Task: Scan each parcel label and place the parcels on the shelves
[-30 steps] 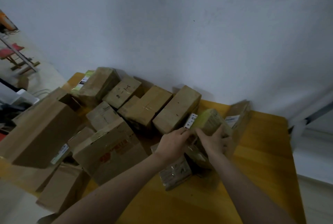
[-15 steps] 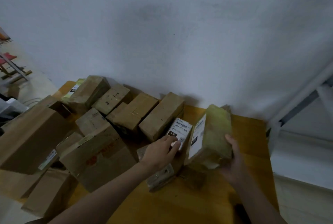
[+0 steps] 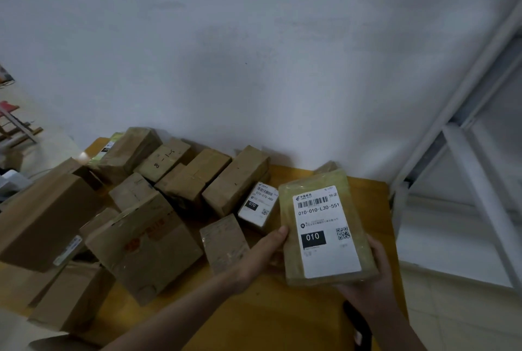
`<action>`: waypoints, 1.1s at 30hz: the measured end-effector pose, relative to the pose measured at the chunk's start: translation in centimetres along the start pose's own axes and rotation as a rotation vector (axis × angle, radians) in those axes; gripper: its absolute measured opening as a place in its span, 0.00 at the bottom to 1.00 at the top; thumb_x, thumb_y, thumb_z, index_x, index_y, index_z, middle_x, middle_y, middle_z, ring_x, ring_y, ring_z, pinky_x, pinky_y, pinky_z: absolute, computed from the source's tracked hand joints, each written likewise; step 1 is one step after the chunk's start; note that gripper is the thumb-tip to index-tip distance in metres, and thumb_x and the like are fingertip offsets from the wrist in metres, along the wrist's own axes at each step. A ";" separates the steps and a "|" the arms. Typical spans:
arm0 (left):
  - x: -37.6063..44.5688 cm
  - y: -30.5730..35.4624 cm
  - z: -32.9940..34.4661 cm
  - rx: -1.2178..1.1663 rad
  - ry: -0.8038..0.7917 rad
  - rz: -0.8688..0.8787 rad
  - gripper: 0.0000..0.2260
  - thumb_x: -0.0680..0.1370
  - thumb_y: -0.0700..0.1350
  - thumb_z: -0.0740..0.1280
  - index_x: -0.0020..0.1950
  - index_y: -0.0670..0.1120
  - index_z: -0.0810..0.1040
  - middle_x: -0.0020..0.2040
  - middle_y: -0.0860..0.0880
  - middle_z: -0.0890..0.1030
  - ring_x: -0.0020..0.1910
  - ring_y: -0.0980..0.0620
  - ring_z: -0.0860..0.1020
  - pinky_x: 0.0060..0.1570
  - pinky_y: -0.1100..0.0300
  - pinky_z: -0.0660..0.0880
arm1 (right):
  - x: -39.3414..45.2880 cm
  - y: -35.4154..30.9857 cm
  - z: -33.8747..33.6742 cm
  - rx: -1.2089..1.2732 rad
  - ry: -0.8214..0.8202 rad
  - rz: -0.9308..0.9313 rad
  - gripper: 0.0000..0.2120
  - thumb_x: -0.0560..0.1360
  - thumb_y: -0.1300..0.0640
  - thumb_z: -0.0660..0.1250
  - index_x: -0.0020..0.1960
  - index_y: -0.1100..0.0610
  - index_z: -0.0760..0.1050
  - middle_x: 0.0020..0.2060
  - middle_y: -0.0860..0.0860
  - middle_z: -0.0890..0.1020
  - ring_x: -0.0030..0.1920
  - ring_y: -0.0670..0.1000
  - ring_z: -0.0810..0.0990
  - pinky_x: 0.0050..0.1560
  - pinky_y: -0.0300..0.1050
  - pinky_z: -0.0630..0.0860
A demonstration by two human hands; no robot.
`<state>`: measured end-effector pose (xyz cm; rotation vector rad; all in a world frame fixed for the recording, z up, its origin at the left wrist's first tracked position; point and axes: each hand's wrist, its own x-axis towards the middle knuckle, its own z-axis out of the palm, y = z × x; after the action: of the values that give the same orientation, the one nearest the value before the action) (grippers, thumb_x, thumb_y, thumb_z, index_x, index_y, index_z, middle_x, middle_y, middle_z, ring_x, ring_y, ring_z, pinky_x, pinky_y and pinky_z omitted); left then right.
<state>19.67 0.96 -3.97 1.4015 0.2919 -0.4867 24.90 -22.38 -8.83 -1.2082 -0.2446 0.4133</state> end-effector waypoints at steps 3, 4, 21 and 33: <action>-0.6 -0.5 0.4 0.000 -0.030 0.017 0.39 0.66 0.70 0.71 0.72 0.54 0.67 0.64 0.50 0.79 0.62 0.49 0.78 0.64 0.44 0.74 | -2.3 -2.0 0.6 -0.236 0.044 0.026 0.49 0.48 0.40 0.83 0.64 0.54 0.70 0.55 0.49 0.81 0.56 0.46 0.81 0.52 0.39 0.80; -0.8 -0.6 0.6 0.018 -0.030 0.024 0.41 0.64 0.70 0.73 0.72 0.54 0.66 0.64 0.50 0.79 0.61 0.49 0.79 0.62 0.46 0.75 | -2.1 -2.7 1.0 -0.153 0.124 0.096 0.45 0.51 0.45 0.84 0.63 0.56 0.70 0.55 0.53 0.81 0.54 0.46 0.81 0.52 0.43 0.81; -2.4 -5.3 2.1 0.173 0.116 0.031 0.38 0.69 0.52 0.73 0.75 0.50 0.61 0.64 0.51 0.74 0.60 0.52 0.78 0.51 0.57 0.80 | -6.6 2.1 -3.3 -0.568 0.532 0.552 0.18 0.80 0.55 0.61 0.68 0.60 0.70 0.62 0.60 0.75 0.59 0.59 0.75 0.55 0.49 0.71; -2.5 -7.2 0.0 0.166 0.225 0.011 0.35 0.69 0.50 0.74 0.73 0.51 0.63 0.64 0.49 0.74 0.59 0.52 0.78 0.52 0.53 0.81 | -7.3 7.2 -3.3 -0.330 0.456 0.844 0.16 0.74 0.59 0.72 0.57 0.57 0.69 0.46 0.57 0.78 0.47 0.58 0.77 0.38 0.45 0.73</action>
<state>14.01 0.66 -9.06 1.6221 0.4338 -0.3500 18.35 -26.31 -16.43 -1.6665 0.6409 0.8252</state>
